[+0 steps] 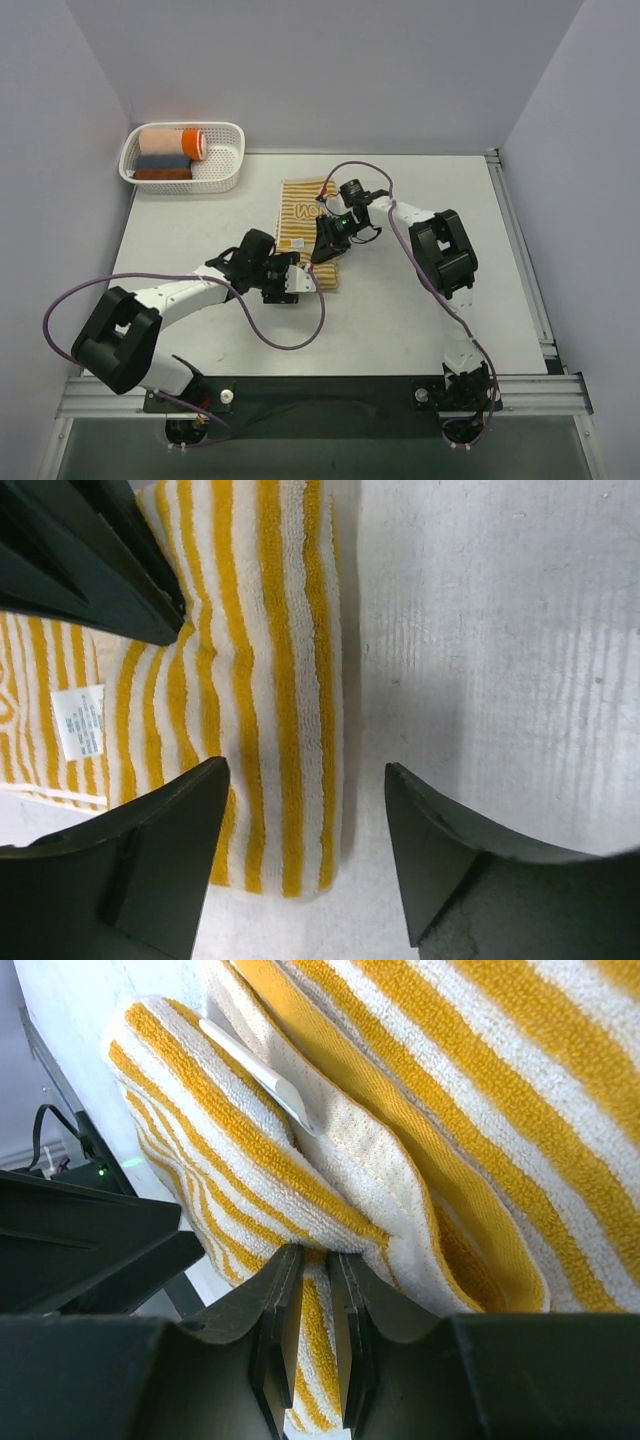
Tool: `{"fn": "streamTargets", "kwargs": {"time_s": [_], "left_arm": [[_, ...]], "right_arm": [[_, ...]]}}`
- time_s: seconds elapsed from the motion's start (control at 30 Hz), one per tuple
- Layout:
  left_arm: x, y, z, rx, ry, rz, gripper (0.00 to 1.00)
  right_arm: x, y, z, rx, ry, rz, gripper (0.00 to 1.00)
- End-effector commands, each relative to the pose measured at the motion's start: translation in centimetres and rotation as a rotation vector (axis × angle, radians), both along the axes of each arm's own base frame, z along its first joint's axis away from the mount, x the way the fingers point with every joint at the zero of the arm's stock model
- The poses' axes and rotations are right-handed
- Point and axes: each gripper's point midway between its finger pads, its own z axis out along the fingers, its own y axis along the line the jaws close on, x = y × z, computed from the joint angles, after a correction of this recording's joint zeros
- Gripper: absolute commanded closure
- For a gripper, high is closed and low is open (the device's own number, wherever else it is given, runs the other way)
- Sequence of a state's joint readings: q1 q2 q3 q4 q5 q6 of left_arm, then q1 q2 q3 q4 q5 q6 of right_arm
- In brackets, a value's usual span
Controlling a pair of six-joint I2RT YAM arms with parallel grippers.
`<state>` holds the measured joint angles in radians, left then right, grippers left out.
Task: Roll the towels
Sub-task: Roll the towel
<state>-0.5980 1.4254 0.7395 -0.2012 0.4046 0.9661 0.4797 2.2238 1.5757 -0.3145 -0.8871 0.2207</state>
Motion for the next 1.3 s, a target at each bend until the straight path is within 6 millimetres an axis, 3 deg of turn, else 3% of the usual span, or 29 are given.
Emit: {"fn": "streamTargets", "kwargs": {"time_s": [0.0, 0.17, 0.23, 0.3, 0.33, 0.37, 0.43, 0.57, 0.73, 0.83, 0.9, 0.93, 1.0, 1.03, 1.1, 1.13, 1.27], "left_arm": [[1.7, -1.0, -0.3, 0.019, -0.122, -0.039, 0.28], [0.5, -1.0, -2.7, 0.101, -0.002, -0.080, 0.46], [1.0, -1.2, -2.5, 0.107, 0.019, -0.057, 0.58], [0.1, -0.8, -3.3, 0.140, 0.103, -0.049, 0.70], [0.4, -1.2, -2.6, 0.135, 0.124, -0.050, 0.73], [-1.2, -0.4, -3.2, 0.177, 0.223, -0.058, 0.76], [-2.9, -0.6, -2.5, 0.151, 0.345, -0.078, 0.81], [-6.2, -0.1, -1.4, 0.175, 0.616, -0.074, 0.88], [-7.2, 0.3, -0.9, 0.149, 0.923, 0.008, 0.96], [-5.9, 0.1, -0.1, 0.111, 1.018, 0.059, 0.98], [-4.8, -0.1, -0.6, 0.106, 1.073, 0.090, 0.99], [-5.0, 0.0, -1.2, 0.123, 1.127, 0.104, 0.99], [-4.4, -0.2, -1.3, 0.111, 1.165, 0.132, 1.00], [-4.1, -0.3, -1.6, 0.119, 1.198, 0.146, 1.00], [-3.7, -0.5, -1.8, 0.122, 1.226, 0.167, 1.00], [-3.3, -0.6, -2.2, 0.131, 1.243, 0.178, 1.00], [-3.0, -0.5, -3.0, 0.159, 1.304, 0.208, 0.99]], "right_arm": [[-0.3, -1.3, -3.0, -0.110, -0.017, 0.045, 0.80], [-0.8, -1.7, -3.2, -0.119, -0.013, 0.069, 0.79], [-1.0, -1.8, -3.2, -0.117, -0.010, 0.082, 0.79], [-1.4, -1.9, -3.0, -0.108, -0.002, 0.095, 0.79], [-1.7, -2.1, -2.6, -0.110, -0.004, 0.110, 0.78], [-1.9, -2.3, -2.3, -0.105, -0.005, 0.117, 0.78], [-3.0, -3.1, -2.2, -0.119, 0.002, 0.132, 0.74], [-3.2, -4.7, 0.7, -0.112, -0.093, 0.169, 0.62], [-2.9, -8.4, 4.7, -0.104, -0.169, 0.139, 0.54], [-3.7, -11.1, 6.8, -0.106, -0.239, 0.138, 0.53], [-4.6, -12.3, 7.9, -0.116, -0.290, 0.164, 0.52], [-5.1, -12.8, 9.4, -0.121, -0.353, 0.170, 0.50], [-6.8, -13.5, 9.8, -0.131, -0.388, 0.193, 0.47], [-7.4, -13.6, 11.3, -0.133, -0.461, 0.211, 0.43], [-9.0, -13.6, 11.4, -0.155, -0.511, 0.258, 0.40], [-9.6, -13.6, 12.5, -0.160, -0.586, 0.292, 0.39], [-12.8, -11.3, 12.2, -0.214, -0.710, 0.485, 0.37]]}}
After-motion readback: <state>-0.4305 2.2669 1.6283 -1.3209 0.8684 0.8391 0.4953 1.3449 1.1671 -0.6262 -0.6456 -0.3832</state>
